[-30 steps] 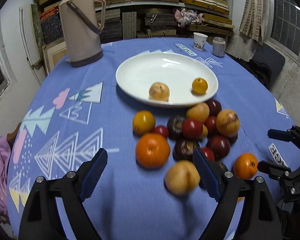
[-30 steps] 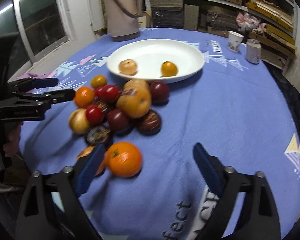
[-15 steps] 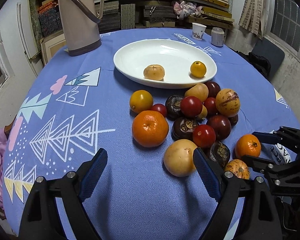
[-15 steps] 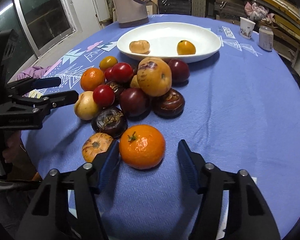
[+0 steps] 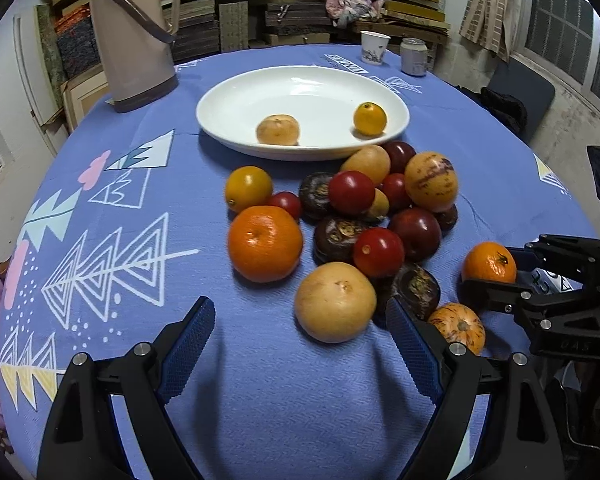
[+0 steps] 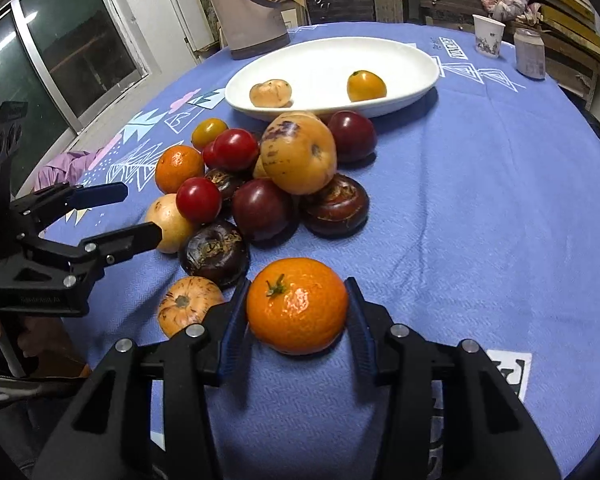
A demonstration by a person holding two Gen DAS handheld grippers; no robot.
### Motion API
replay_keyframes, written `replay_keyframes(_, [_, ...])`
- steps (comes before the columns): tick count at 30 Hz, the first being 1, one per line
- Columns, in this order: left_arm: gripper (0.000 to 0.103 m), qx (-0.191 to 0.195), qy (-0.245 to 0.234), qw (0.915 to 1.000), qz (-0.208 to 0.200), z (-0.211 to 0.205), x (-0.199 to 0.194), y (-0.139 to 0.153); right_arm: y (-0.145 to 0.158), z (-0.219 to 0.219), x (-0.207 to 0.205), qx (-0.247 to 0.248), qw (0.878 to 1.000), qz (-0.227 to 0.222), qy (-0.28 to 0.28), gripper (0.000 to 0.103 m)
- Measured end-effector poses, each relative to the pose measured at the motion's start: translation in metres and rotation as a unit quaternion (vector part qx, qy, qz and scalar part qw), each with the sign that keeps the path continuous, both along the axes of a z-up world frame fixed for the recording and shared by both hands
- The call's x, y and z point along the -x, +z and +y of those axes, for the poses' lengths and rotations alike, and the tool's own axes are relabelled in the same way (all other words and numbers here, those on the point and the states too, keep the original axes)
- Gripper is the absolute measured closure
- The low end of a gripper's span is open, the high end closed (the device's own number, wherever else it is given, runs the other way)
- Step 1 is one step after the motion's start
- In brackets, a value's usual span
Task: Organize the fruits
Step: 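Grasp the large mandarin with the right gripper, then grasp the pale pear with the left gripper while the right gripper holds the mandarin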
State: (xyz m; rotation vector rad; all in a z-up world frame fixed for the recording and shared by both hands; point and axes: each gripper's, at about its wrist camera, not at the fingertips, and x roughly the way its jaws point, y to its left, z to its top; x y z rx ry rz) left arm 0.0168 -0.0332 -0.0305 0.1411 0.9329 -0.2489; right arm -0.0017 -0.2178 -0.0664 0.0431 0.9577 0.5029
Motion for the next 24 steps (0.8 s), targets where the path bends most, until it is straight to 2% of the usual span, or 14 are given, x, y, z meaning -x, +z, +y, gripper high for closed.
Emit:
replay_keyframes(10, [0.014, 0.008, 0.02, 0.9993, 0.031, 0.002, -0.016, -0.019, -0.001, 0.003, 0.003, -0.005, 1.0, 0.0, 0.009, 0.057])
replay_keyframes(13, [0.021, 0.007, 0.016, 0.9992, 0.037, -0.002, -0.018, -0.024, -0.001, 0.004, 0.004, -0.004, 1.0, 0.0, 0.01, 0.057])
replay_keyframes(15, [0.041, 0.001, 0.004, 0.9997, 0.024, -0.008, -0.016, -0.023, -0.001, 0.003, 0.005, -0.005, 1.0, 0.0, 0.01, 0.057])
replay_keyframes(17, [0.058, 0.01, -0.01, 0.9997, 0.02, -0.012, -0.014, -0.021, -0.001, 0.003, 0.006, -0.005, 1.0, -0.001, 0.009, 0.057])
replay_keyframes(24, [0.058, 0.033, -0.006, 0.9991, 0.028, -0.002, -0.014, -0.019, 0.002, -0.001, 0.009, -0.013, 1.0, -0.005, 0.008, 0.057])
